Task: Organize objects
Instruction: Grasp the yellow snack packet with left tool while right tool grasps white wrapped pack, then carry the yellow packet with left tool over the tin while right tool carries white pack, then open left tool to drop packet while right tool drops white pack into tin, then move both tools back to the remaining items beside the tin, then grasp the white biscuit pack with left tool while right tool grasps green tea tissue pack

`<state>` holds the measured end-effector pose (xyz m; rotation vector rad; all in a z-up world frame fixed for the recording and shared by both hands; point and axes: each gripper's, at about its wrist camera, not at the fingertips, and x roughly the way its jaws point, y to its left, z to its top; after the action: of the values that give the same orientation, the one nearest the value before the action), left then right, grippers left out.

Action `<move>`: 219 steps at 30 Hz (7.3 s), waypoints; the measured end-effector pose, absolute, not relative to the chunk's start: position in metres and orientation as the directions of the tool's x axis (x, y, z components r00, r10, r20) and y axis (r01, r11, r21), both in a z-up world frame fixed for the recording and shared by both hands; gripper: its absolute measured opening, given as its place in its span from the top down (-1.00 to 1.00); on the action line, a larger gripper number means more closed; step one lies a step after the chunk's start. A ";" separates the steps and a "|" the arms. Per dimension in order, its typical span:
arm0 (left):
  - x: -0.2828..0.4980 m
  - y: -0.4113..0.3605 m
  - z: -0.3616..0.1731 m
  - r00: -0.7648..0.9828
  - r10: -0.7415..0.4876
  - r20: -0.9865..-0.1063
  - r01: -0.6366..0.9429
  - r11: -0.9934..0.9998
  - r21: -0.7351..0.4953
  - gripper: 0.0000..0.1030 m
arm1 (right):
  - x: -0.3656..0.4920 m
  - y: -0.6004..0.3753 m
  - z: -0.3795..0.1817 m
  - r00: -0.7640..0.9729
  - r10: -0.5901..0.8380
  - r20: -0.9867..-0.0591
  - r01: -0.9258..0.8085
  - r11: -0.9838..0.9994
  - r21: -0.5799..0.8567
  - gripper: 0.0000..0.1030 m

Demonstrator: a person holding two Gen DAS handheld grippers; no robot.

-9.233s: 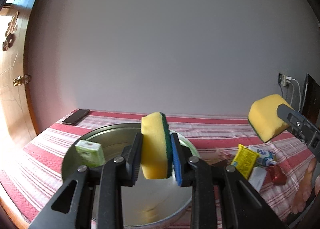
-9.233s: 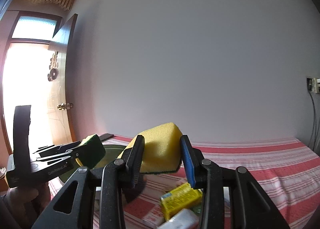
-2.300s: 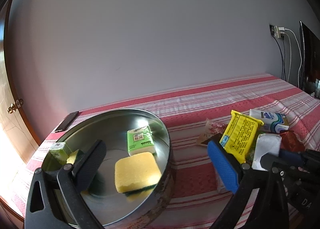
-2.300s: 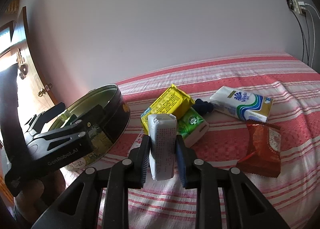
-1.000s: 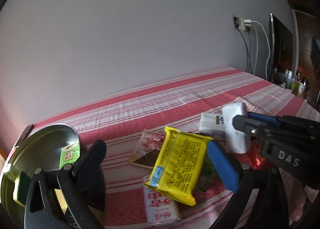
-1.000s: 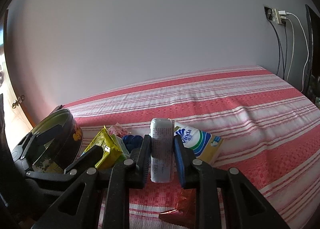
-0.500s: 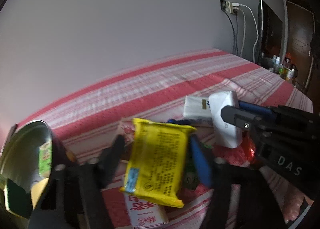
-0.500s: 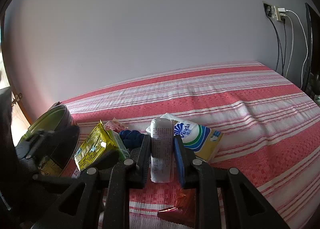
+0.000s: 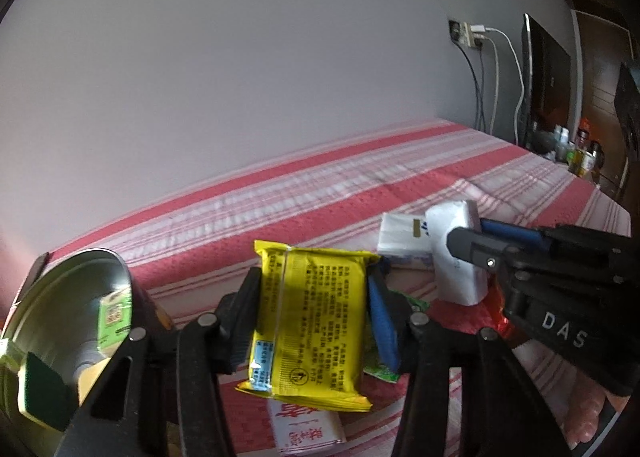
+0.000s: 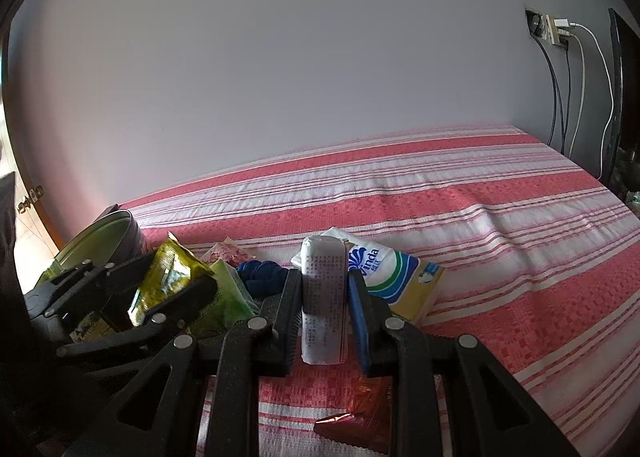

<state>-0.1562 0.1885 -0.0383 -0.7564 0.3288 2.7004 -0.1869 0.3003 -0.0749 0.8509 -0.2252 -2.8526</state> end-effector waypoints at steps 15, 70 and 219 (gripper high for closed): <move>-0.145 0.172 -0.028 -0.881 0.182 -0.438 -0.258 -0.959 0.121 0.03 | -0.180 0.295 -0.071 -0.844 -0.165 -0.510 0.101 -0.983 0.151 0.52; -0.125 -0.032 -0.021 -0.876 -0.127 -0.466 0.158 -0.987 -0.029 0.02 | -0.182 0.092 -0.023 -0.745 -0.490 -0.453 0.541 -0.841 0.020 0.52; -0.155 0.168 -0.072 -0.666 0.197 -0.719 -0.300 -0.954 0.017 0.34 | -0.198 0.274 -0.081 -0.777 -0.217 -0.591 0.266 -0.964 0.005 0.07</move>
<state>-0.1554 0.1677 -0.0718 -1.1147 0.1944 2.6348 -0.1981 0.2743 -0.0811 0.8970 0.1146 -2.7389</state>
